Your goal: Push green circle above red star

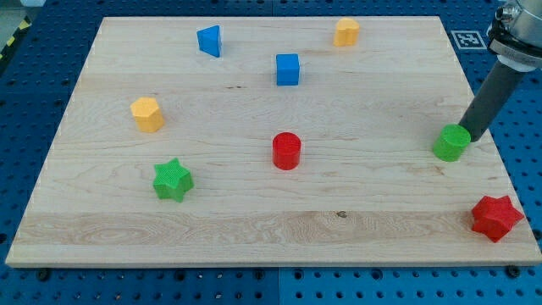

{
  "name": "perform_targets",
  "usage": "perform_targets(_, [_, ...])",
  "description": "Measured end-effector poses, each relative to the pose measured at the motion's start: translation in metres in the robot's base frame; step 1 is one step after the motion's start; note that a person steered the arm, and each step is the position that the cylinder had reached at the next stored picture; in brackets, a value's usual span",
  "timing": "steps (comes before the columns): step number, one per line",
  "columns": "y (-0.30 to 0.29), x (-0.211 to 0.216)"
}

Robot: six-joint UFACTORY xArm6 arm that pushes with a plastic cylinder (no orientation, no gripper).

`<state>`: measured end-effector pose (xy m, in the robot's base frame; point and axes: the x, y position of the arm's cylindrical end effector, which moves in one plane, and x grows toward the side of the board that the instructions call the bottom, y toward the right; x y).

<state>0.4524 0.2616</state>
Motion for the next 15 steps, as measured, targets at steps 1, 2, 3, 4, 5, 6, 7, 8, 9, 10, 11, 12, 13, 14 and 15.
perform_targets(1, [-0.013,-0.001])
perform_targets(2, [-0.027,-0.001])
perform_targets(3, [-0.035,0.004])
perform_targets(4, [-0.039,0.012])
perform_targets(5, [-0.068,0.012])
perform_targets(6, [-0.086,0.015])
perform_targets(7, [-0.079,0.026])
perform_targets(8, [-0.068,0.037])
perform_targets(9, [-0.06,0.037])
perform_targets(10, [-0.047,0.046])
perform_targets(11, [-0.038,0.06])
perform_targets(12, [-0.03,0.065])
perform_targets(13, [-0.029,0.065])
perform_targets(14, [-0.029,0.065])
perform_targets(15, [-0.05,0.035])
